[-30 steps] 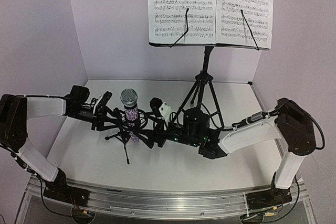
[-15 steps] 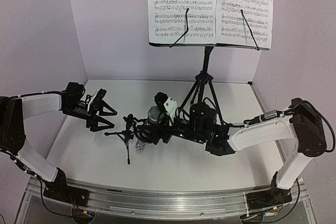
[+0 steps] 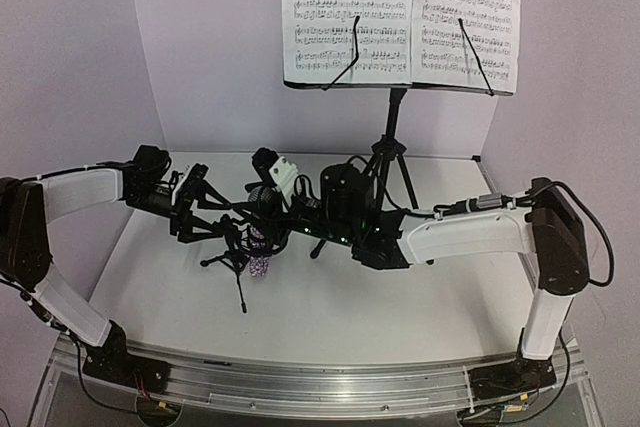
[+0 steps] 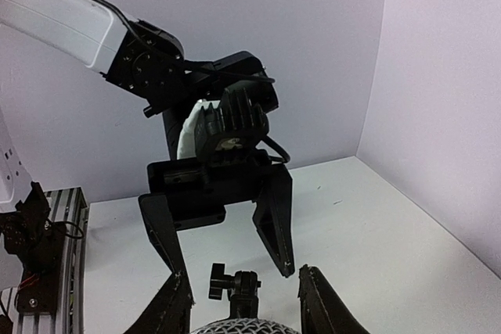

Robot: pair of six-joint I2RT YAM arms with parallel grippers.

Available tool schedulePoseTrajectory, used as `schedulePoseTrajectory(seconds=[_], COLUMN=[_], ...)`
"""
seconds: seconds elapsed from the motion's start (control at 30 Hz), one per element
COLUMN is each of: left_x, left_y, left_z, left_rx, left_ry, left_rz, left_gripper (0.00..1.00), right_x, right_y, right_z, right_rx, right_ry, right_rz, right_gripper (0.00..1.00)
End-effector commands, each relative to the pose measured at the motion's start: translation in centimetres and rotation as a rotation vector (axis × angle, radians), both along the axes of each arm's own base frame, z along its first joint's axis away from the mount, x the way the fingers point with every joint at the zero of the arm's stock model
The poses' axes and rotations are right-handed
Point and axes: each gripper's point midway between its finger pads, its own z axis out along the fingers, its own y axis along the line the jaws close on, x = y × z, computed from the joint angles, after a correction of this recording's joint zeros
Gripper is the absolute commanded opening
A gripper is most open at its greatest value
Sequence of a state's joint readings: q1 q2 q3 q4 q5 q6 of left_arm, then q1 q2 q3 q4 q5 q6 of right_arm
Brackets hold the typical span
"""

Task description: Pack up the instrument practice props

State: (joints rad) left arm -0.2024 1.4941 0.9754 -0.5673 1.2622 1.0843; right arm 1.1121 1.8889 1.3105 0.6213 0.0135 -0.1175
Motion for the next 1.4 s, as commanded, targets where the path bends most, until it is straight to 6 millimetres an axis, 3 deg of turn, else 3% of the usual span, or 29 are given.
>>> schedulePoseTrajectory(seconds=[0.0,0.13,0.27,0.37,0.5,0.63,0.67,0.93,1.1,1.23,1.37], left_x=[0.6,0.9,1.3,1.4,1.5,1.3,1.2,0.8,1.0,1.6,2.6], left_y=[-0.3,-0.3,-0.2,-0.1,-0.1,-0.2,-0.2,0.0,0.1,0.1,0.2], left_z=[2.4,2.0,1.0,0.5,0.3,0.8,0.8,0.3,0.4,0.7,1.2], left_rx=[-0.035,-0.020,0.018,0.041,0.047,0.031,0.034,0.059,0.069,0.088,0.116], left_ry=[-0.104,-0.095,-0.085,-0.072,-0.054,-0.052,-0.050,-0.040,-0.053,-0.080,-0.136], left_rz=[-0.042,-0.036,-0.021,-0.023,-0.027,-0.038,-0.037,-0.044,-0.042,-0.033,-0.018], left_gripper=[0.74,0.66,0.65,0.60,0.38,0.05,0.01,0.00,0.00,0.00,0.00], right_x=[0.1,0.2,0.5,0.6,0.5,0.4,0.4,-0.3,-1.3,-0.8,0.6], right_y=[1.4,2.2,2.6,2.6,2.9,3.0,2.9,1.4,0.5,0.8,2.6], right_z=[-0.4,0.0,1.1,2.1,3.6,6.0,6.9,16.4,19.9,18.5,13.0], right_rx=[-0.023,-0.008,0.014,0.018,0.011,0.053,0.071,0.236,0.288,0.223,0.075], right_ry=[-0.010,-0.016,-0.021,-0.042,-0.068,-0.082,-0.087,-0.171,-0.223,-0.249,-0.209], right_rz=[0.049,0.078,0.095,0.102,0.115,0.122,0.120,0.116,0.132,0.117,0.097], right_gripper=[0.17,0.09,0.01,0.00,0.00,0.00,0.00,0.00,0.00,0.00,0.00])
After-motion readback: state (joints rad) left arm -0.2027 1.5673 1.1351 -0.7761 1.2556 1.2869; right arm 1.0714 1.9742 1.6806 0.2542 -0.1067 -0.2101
